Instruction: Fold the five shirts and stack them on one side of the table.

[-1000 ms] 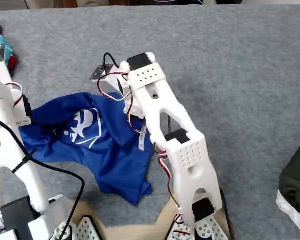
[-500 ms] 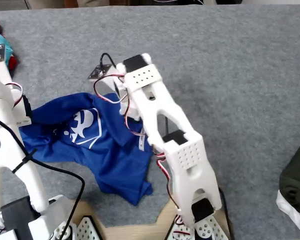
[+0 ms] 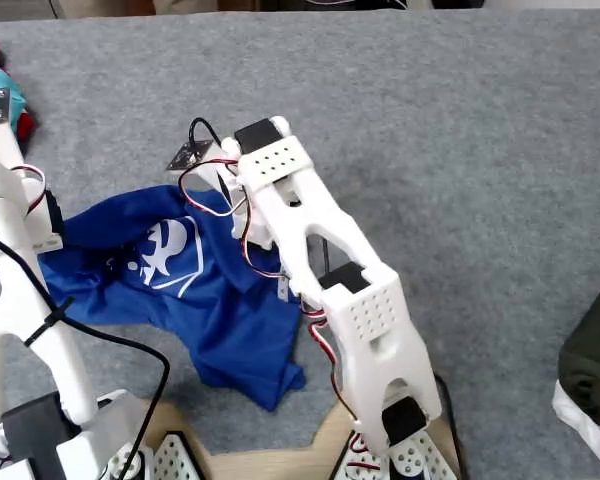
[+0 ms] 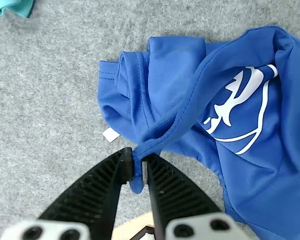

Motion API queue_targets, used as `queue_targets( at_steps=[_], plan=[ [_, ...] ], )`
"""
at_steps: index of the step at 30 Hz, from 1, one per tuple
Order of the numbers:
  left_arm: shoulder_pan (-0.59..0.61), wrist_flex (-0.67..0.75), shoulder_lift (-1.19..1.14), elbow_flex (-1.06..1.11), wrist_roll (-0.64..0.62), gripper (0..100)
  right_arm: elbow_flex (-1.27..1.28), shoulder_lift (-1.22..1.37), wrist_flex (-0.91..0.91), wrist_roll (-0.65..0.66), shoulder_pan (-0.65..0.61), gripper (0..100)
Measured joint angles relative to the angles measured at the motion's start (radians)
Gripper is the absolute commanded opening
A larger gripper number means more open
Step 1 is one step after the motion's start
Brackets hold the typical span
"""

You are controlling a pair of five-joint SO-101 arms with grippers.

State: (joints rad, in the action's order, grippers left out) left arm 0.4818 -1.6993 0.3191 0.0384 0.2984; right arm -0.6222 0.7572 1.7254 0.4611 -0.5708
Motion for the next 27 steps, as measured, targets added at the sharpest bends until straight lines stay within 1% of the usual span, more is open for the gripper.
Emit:
queue_targets(
  at_steps=[2, 8, 11, 16, 20, 23, 27],
  plan=[
    [0.000, 0.000, 0.000, 0.000, 0.000, 2, 0.000, 0.017, 0.000, 0.000, 0.000, 1.4],
    [0.000, 0.000, 0.000, 0.000, 0.000, 2, -0.002, 0.028, 0.000, 0.000, 0.000, 0.5],
    [0.000, 0.000, 0.000, 0.000, 0.000, 2, -0.041, 0.028, 0.017, 0.000, 0.003, 0.5],
    [0.000, 0.000, 0.000, 0.000, 0.000, 2, -0.158, 0.028, 0.038, -0.028, 0.055, 0.5],
    [0.000, 0.000, 0.000, 0.000, 0.000, 2, -0.166, 0.012, 0.038, -0.048, 0.086, 0.5],
    [0.000, 0.002, 0.000, 0.000, 0.000, 2, -0.163, -0.077, 0.038, -0.064, 0.091, 0.5],
    [0.000, 0.008, 0.000, -0.049, 0.000, 2, -0.153, -0.276, 0.038, -0.083, 0.120, 0.5]
  ],
)
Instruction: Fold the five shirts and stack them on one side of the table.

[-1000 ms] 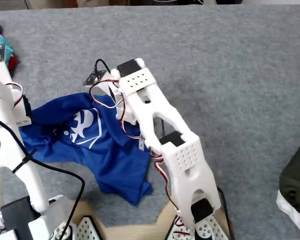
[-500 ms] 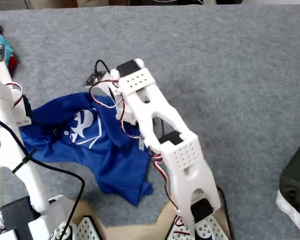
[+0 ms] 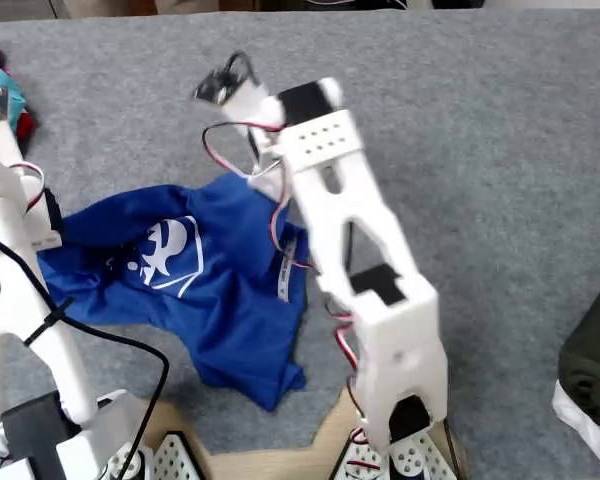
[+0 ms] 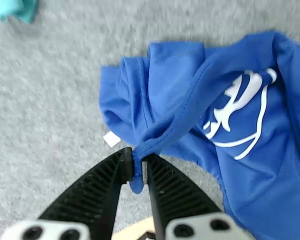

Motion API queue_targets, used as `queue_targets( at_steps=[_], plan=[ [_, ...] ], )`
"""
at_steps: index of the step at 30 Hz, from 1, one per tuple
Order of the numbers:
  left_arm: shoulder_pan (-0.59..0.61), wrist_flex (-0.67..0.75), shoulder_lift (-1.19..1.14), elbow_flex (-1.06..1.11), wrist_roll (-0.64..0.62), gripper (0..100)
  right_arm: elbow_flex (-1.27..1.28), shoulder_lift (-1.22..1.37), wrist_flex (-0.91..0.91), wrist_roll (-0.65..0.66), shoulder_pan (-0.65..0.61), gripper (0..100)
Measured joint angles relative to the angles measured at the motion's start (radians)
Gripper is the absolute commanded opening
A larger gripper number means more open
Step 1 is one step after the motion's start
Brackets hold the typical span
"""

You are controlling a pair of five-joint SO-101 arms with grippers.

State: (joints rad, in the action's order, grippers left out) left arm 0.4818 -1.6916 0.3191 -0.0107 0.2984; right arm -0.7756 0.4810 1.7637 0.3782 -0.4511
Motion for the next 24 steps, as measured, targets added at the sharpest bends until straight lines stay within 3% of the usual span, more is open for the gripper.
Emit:
queue_targets(
  at_steps=[13, 21, 24],
  plan=[
    [0.000, 0.002, 0.000, -0.400, 0.000, 2, -0.008, -0.689, 0.000, 0.000, 0.100, 0.5],
    [0.000, 0.000, 0.000, -0.698, 0.000, 2, -0.087, -0.898, 0.000, 0.000, 0.124, 0.6],
    [0.000, -0.011, 0.000, -0.732, 0.000, 2, 0.020, -0.887, 0.000, 0.000, 0.121, 0.6]
  ],
)
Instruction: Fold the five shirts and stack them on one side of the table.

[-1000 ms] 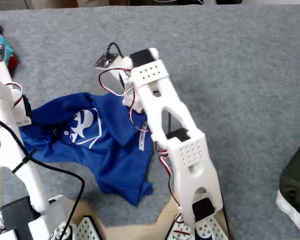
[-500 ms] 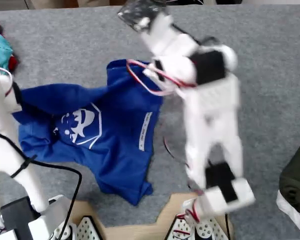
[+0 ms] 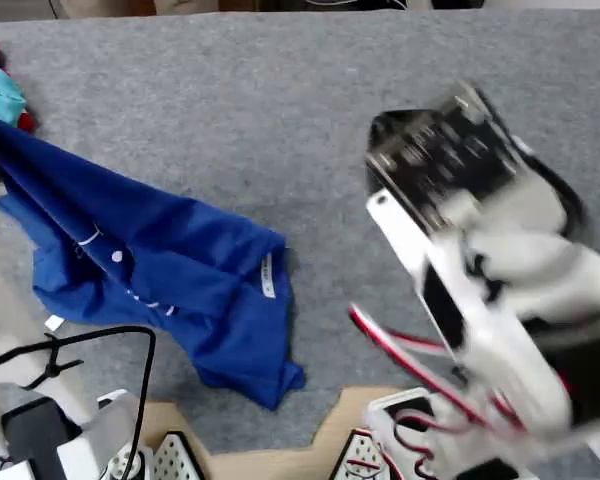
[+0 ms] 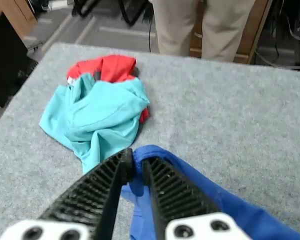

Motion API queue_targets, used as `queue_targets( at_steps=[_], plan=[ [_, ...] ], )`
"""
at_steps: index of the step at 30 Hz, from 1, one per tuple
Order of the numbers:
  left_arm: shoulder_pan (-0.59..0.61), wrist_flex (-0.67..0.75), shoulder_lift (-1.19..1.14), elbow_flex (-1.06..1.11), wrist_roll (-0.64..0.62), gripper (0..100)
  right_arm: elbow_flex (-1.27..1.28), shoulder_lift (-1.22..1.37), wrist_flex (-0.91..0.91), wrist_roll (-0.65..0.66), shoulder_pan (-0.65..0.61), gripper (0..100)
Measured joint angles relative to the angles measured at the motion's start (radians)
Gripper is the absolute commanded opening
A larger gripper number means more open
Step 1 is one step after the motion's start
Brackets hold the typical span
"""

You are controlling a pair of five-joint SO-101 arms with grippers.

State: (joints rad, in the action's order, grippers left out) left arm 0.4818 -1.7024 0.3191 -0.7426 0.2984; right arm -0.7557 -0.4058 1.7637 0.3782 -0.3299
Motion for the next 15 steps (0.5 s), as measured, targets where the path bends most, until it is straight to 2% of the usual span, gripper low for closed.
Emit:
queue_targets(
  at_steps=[6, 12, 15],
  plan=[
    [0.000, -0.032, 0.000, -0.005, 0.000, 2, 0.379, 0.049, 0.000, -0.011, -0.190, 0.9],
    [0.000, -0.032, 0.000, 0.052, 0.000, 2, 0.690, 0.037, -0.075, -0.012, -0.420, 10.7],
    [0.000, -0.032, 0.000, 0.092, 0.000, 2, 0.824, 0.015, -0.143, 0.006, -0.496, 11.6]
  ],
)
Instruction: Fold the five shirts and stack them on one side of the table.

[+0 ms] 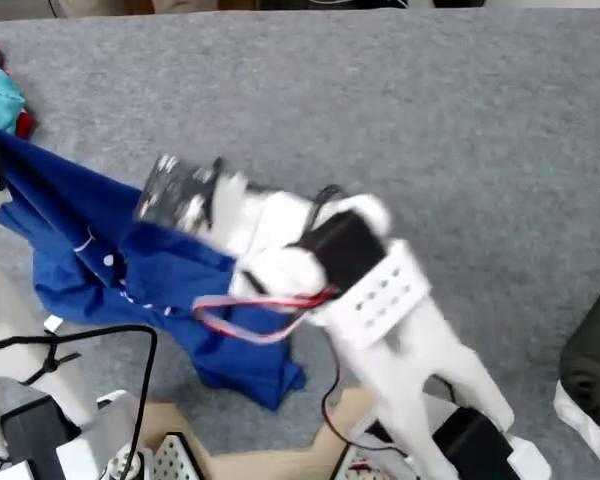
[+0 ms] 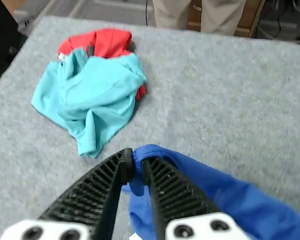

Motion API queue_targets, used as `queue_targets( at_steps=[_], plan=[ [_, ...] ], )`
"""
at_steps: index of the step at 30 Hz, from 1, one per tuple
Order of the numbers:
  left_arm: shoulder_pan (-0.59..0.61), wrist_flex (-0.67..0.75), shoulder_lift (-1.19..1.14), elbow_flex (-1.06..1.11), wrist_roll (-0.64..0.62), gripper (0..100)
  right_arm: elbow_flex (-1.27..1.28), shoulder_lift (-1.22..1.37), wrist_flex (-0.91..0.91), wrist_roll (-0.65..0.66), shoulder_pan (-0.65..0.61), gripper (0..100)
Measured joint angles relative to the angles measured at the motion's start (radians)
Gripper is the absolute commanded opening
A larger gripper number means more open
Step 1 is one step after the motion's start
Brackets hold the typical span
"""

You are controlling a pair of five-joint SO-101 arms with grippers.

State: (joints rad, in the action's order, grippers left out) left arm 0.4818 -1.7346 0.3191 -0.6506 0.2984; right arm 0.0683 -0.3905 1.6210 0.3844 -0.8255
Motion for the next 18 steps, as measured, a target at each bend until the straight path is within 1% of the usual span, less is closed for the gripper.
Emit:
queue_targets(
  at_steps=[2, 7, 12, 18],
  plan=[
    [0.000, 0.000, 0.000, 0.032, 0.000, 2, 0.083, -0.002, -0.054, 0.009, -0.026, 11.7],
    [0.000, 0.000, 0.000, 0.114, 0.000, 2, 0.236, 0.014, -0.206, 0.028, -0.038, 11.7],
    [0.000, 0.000, 0.000, 0.213, 0.000, 2, 0.258, 0.098, -0.285, 0.028, -0.040, 11.8],
    [0.000, 0.000, 0.000, 0.322, 0.000, 2, 0.264, 0.218, -0.339, 0.028, -0.092, 11.9]
  ],
)
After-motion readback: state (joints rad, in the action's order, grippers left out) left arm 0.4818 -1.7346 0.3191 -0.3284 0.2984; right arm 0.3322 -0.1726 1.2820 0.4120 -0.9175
